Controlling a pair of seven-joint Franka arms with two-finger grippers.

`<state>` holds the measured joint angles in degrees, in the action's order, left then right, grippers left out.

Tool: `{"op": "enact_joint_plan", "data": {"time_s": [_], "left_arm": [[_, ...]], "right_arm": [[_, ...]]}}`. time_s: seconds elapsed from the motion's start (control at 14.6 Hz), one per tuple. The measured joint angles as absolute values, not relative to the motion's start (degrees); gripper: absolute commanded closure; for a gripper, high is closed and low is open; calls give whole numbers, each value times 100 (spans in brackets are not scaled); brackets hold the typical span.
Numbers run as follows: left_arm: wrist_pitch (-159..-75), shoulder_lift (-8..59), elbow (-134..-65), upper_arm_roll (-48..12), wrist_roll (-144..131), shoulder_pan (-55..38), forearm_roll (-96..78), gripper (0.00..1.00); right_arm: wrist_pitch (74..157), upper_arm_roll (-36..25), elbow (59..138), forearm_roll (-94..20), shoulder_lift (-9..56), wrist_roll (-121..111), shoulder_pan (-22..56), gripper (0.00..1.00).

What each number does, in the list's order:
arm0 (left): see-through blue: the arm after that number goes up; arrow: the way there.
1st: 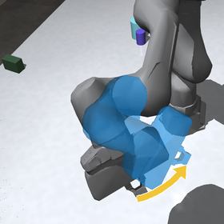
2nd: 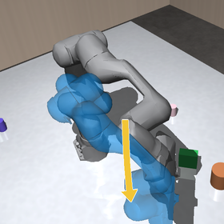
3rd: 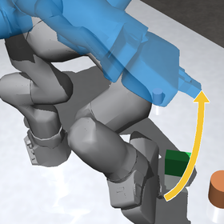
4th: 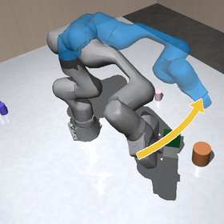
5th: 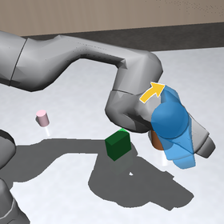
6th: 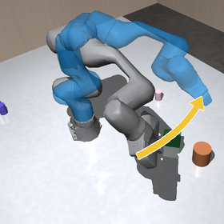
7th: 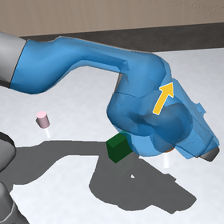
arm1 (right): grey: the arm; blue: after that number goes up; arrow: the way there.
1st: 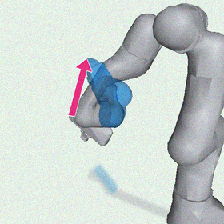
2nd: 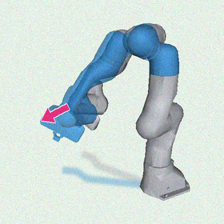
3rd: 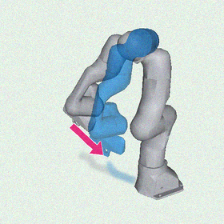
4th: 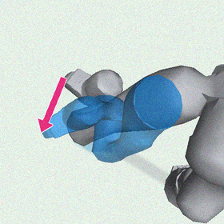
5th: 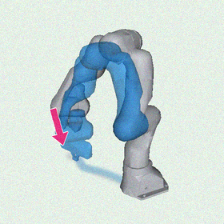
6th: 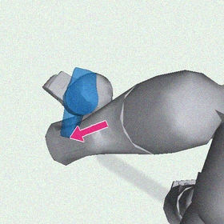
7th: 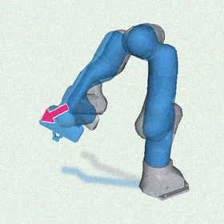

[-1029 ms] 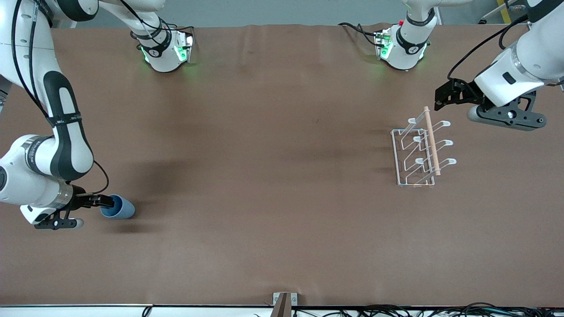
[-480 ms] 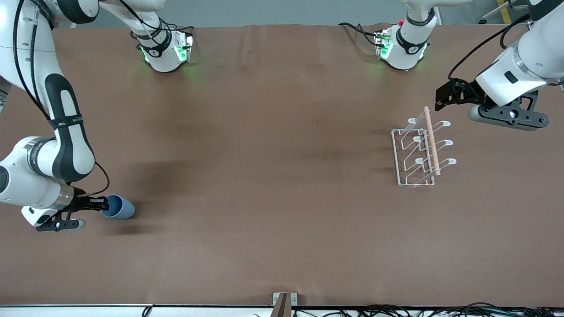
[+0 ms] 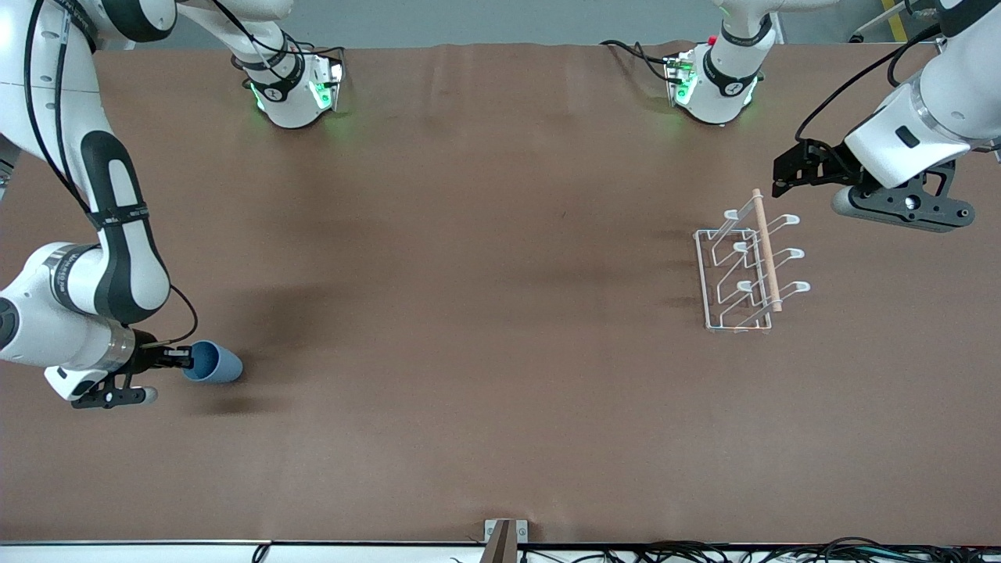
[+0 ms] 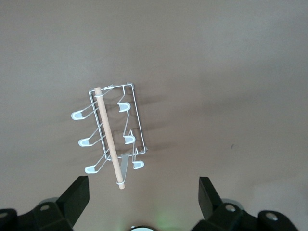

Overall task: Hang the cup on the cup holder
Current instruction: 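Close the right gripper on the blue cup's rim, then lift the cup with the right gripper while the left gripper reaches it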

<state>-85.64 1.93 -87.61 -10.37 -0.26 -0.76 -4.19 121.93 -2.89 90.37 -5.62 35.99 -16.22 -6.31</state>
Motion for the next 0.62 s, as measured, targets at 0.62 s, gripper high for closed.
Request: {"op": "enact_joint_plan", "data": {"time_s": [0.62], "left_arm": [[-9869,690,-8762,-1070,-24,-1122,-1652,0]], "right_arm": [[9988,43,8963,-2022,2408,-1500,-128,99]]}}
